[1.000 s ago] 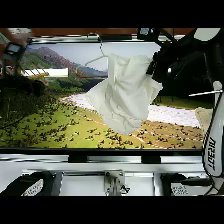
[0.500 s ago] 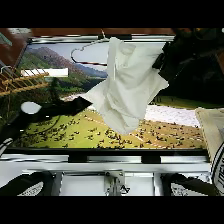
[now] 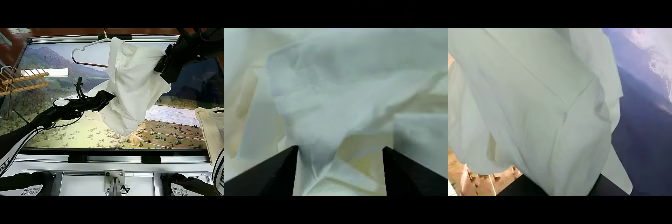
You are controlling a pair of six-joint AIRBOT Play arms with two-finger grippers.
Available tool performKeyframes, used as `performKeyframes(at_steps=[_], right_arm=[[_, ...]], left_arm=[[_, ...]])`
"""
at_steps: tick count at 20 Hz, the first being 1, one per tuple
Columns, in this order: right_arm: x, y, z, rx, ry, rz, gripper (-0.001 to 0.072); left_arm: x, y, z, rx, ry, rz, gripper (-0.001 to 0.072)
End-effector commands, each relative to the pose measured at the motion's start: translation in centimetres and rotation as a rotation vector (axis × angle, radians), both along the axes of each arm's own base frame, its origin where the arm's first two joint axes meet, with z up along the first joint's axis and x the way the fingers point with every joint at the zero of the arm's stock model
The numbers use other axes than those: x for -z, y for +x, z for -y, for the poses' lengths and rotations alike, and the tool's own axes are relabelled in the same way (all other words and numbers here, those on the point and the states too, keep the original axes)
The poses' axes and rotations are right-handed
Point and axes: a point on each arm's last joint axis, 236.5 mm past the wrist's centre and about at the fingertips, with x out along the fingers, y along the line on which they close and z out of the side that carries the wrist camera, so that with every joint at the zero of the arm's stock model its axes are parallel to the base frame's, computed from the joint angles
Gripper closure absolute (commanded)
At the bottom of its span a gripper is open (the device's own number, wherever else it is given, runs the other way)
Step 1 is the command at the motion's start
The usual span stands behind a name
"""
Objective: Fold the shirts.
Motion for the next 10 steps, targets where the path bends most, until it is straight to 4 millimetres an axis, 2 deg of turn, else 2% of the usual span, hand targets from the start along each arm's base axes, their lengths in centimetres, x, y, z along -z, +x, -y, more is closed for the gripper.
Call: performKeyframes(at_steps=[1,2,3,4,5,6,8,10], right_arm=[[0.1,-0.2,0.0,0.012,0.005,-0.015,0.0627],[0.1,-0.3,0.1,0.011,0.003,-0.017,0.0627],[0.2,-0.3,0.1,0.012,0.001,-0.019,0.0628],[0.2,-0.2,0.3,0.015,-0.004,-0.019,0.0628],[0.3,0.0,0.6,0.028,-0.018,-0.012,0.0627],[0.3,0.4,1.2,0.048,-0.037,0.000,0.0627],[0.0,1.3,1.9,0.085,-0.033,0.028,0.0628],[-0.5,1.3,1.1,0.067,0.007,0.035,0.0628]], left_arm=[[2.0,0.9,0.4,-0.001,0.024,0.000,0.0235],[2.3,1.1,0.2,-0.008,0.027,-0.005,0.0391],[2.2,1.6,-0.4,-0.020,0.029,0.001,0.0494],[1.7,2.2,-1.2,-0.028,0.037,0.028,0.0531],[0.9,3.0,-2.3,-0.035,0.057,0.082,0.0645],[-0.1,3.9,-3.7,-0.055,0.069,0.125,0.0646],[-3.0,6.2,-8.1,-0.142,0.068,0.182,0.0647],[-6.9,8.4,-13.4,-0.251,0.048,0.250,0.0647]])
